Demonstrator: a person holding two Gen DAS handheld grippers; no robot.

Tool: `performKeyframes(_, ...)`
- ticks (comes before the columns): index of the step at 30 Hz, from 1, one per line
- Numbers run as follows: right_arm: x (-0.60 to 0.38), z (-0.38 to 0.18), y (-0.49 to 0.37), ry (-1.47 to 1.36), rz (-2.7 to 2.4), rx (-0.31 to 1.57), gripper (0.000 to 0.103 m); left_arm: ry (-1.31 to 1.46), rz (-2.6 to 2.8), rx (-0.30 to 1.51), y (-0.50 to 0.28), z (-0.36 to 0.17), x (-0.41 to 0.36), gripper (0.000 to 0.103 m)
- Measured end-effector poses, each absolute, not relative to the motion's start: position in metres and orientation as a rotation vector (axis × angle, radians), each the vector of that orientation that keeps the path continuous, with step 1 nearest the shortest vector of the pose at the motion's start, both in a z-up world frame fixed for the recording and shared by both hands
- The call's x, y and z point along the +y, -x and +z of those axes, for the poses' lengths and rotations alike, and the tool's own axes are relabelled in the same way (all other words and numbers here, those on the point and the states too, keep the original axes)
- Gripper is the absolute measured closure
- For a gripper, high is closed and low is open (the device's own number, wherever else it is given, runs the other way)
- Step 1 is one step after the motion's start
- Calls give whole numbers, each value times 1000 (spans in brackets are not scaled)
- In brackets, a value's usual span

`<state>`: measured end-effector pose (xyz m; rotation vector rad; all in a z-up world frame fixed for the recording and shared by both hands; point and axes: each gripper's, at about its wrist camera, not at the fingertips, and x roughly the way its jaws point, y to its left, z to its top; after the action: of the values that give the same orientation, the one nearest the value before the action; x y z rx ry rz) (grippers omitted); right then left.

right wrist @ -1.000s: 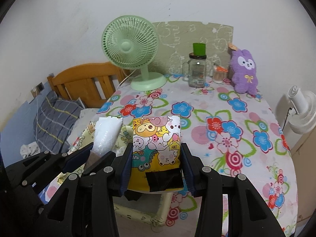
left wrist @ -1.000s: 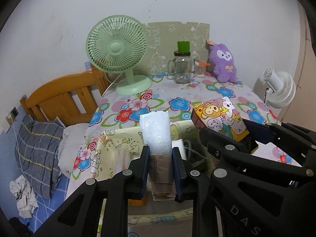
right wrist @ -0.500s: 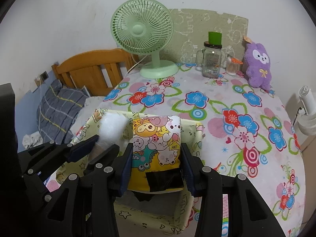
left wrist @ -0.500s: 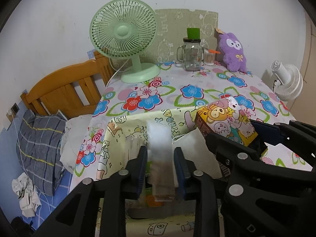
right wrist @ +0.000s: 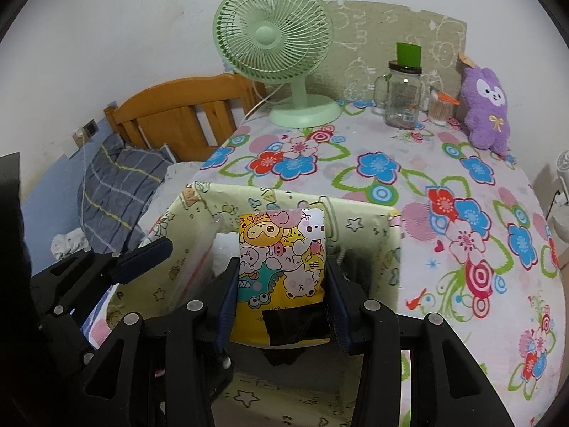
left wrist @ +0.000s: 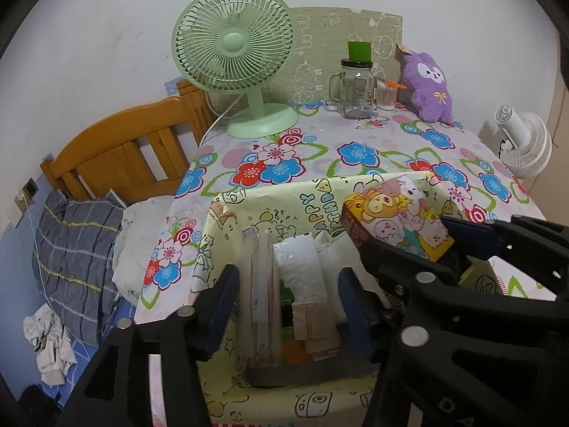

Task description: Organize soft objects

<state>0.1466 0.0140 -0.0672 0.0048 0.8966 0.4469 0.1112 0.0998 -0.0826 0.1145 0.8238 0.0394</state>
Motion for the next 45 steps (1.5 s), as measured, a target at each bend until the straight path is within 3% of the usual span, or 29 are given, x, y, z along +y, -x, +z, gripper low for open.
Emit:
performKeyframes(6,18,-67,-145,-13,459,900,48,-109,50,815,-107,-81,102,30)
performKeyframes(8,18,-65,-144,-11,460,892,36,-102,42,804,-103,-78,102,27)
performKeyframes(11,15,-62,-141,-29,465,883,29,-110,45,781,-99,-73,99,21)
performKeyframes(45,-84,-22,-97,-85,305,738,17,-89,-82,675,-66,-36,8,9)
